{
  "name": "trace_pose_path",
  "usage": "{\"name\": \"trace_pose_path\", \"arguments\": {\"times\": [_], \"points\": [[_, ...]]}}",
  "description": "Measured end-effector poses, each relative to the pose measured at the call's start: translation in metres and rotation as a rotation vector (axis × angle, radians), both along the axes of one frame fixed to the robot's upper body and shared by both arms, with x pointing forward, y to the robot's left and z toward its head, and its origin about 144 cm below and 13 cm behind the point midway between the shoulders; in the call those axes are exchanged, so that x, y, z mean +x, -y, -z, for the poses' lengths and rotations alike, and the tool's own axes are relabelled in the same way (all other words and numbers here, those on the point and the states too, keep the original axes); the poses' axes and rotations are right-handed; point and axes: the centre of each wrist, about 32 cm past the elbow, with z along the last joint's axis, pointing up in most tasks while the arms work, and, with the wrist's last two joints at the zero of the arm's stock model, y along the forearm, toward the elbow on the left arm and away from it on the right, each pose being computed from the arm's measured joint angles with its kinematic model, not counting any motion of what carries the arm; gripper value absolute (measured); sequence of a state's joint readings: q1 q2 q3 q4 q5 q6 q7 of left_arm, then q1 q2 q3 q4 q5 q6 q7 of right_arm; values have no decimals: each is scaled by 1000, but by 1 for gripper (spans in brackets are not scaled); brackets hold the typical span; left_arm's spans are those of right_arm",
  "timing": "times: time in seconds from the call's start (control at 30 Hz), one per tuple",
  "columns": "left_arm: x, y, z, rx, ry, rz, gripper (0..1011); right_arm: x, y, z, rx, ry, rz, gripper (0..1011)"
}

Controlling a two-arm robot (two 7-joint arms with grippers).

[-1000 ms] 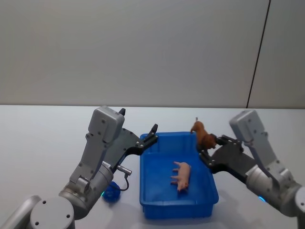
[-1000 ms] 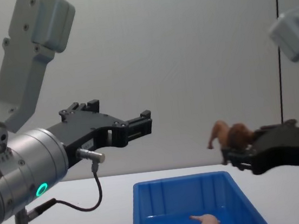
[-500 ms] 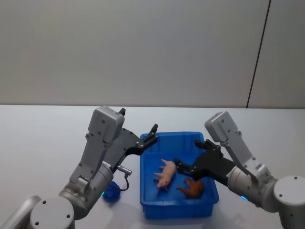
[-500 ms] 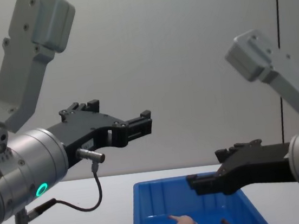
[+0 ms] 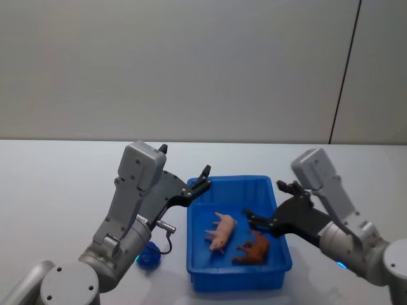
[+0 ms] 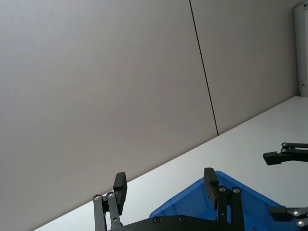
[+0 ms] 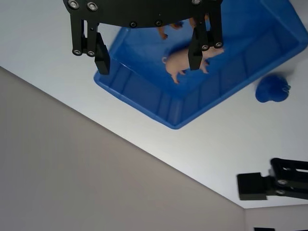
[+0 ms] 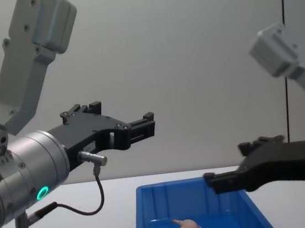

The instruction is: Pick up the two dolls from the table and place them into the box.

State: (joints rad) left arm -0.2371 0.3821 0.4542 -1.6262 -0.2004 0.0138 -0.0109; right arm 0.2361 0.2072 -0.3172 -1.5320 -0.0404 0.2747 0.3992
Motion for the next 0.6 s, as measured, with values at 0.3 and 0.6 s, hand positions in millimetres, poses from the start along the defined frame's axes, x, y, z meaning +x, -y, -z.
{"name": "trace_pose_path", "arguments": {"times": [0.3,0.6], "points": [[0,0,0,0,0,0,1001,-7,27,6,0,5,55,1001],[-1,-1,0,9,1,-4,1001,-12,43,11,-9,12,84,1001]]}}
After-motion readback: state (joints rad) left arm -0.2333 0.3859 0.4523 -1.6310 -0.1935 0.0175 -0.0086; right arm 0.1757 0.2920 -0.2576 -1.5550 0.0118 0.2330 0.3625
